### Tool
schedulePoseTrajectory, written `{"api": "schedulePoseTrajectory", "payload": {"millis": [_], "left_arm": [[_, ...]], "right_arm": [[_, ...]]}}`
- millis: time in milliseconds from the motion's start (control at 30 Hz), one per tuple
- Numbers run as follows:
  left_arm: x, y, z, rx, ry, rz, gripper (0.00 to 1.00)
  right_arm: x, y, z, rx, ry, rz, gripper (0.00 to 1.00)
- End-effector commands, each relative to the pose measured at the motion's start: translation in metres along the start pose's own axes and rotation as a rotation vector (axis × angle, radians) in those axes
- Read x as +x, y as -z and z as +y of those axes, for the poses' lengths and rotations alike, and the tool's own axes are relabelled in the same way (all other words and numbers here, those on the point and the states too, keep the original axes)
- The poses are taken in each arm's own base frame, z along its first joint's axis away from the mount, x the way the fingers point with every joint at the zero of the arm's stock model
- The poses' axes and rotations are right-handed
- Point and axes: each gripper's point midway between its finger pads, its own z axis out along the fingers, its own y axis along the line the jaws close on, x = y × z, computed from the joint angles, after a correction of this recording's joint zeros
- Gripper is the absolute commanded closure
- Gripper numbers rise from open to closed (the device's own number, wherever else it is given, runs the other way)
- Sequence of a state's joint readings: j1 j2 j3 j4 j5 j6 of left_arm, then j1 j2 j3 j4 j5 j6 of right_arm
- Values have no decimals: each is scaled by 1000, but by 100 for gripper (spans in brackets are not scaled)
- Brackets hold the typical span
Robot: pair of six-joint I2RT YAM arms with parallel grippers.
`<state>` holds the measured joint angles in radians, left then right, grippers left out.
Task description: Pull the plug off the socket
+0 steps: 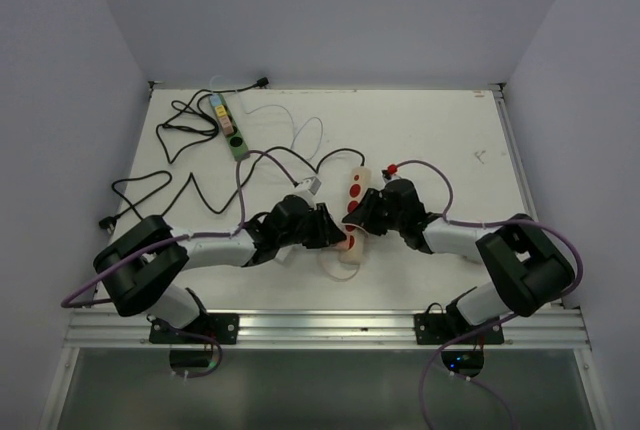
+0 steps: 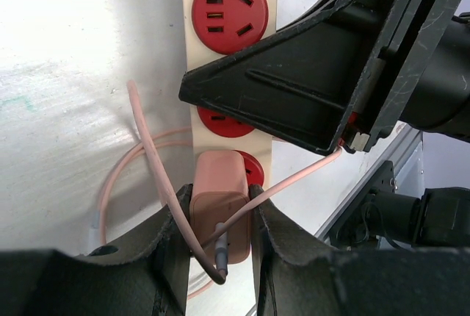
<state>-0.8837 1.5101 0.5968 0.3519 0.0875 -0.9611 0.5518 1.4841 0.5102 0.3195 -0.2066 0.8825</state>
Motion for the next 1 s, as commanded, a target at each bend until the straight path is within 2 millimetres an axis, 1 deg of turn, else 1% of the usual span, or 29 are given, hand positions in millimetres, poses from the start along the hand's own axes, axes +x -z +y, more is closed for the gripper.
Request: {"api": "schedulePoseTrajectory", "payload": {"millis": [0, 67, 100, 167, 200, 233, 267, 300, 333, 367, 400, 433, 467, 500, 533, 567, 633, 700, 733, 767, 900, 933, 967], "left_arm": [[-35, 11, -28, 91, 4, -138, 100], [-35, 13, -28, 85, 0, -139, 100], [-35, 15, -28, 83, -1, -138, 100], [-37, 23, -29, 84, 1, -148, 100], [-42, 30, -35, 102, -1, -164, 100], [-41, 33, -32, 89, 0, -157, 100], [-44, 37, -33, 84, -1, -165, 100], [-49, 45, -37, 93, -3, -183, 100], [-49, 49, -31, 64, -5, -179, 100], [-51, 53, -31, 59, -7, -182, 100], [-57, 61, -36, 71, -10, -194, 100], [-55, 65, -29, 41, -12, -175, 100], [-59, 69, -32, 41, -18, -179, 100], [-63, 77, -36, 45, -25, -189, 100], [-60, 81, -29, 8, -36, -173, 100], [-66, 86, -36, 15, -45, -184, 100], [-61, 95, -30, -25, -60, -157, 100], [-64, 104, -36, -22, -71, -160, 100], [-61, 107, -32, -38, -78, -144, 100], [-62, 109, -36, -33, -83, -137, 100], [-54, 116, -36, -40, -90, -92, 100], [-51, 118, -33, -54, -88, -77, 100], [-52, 121, -34, -55, -88, -78, 100]], "right_arm": [[-12, 3, 22, -69, 42, -34, 87], [-20, 6, 27, -65, 63, -50, 100], [-24, 9, 31, -69, 91, -65, 100], [-35, 13, 33, -40, 119, -96, 100], [-40, 16, 32, -22, 153, -115, 100], [-52, 22, 33, 2, 168, -163, 100], [-57, 27, 30, 33, 199, -180, 100], [-62, 30, 28, 55, 216, -197, 100], [-70, 37, 29, 75, 247, -222, 100], [-76, 41, 27, 102, 265, -240, 100], [-80, 44, 26, 123, 283, -250, 100], [-85, 48, 25, 145, 300, -267, 100], [-91, 53, 17, 206, 330, -284, 100], [-96, 57, 13, 239, 345, -300, 100], [-100, 59, 9, 267, 358, -312, 100], [-106, 65, 1, 322, 376, -334, 100], [-110, 69, -5, 364, 388, -347, 100], [-114, 72, -14, 406, 388, -359, 100], [-114, 72, -15, 412, 387, -357, 100], [-115, 73, -19, 422, 374, -360, 100], [-121, 76, -28, 460, 359, -380, 100], [-122, 76, -29, 467, 361, -381, 100], [-125, 77, -29, 475, 365, -384, 100]]}}
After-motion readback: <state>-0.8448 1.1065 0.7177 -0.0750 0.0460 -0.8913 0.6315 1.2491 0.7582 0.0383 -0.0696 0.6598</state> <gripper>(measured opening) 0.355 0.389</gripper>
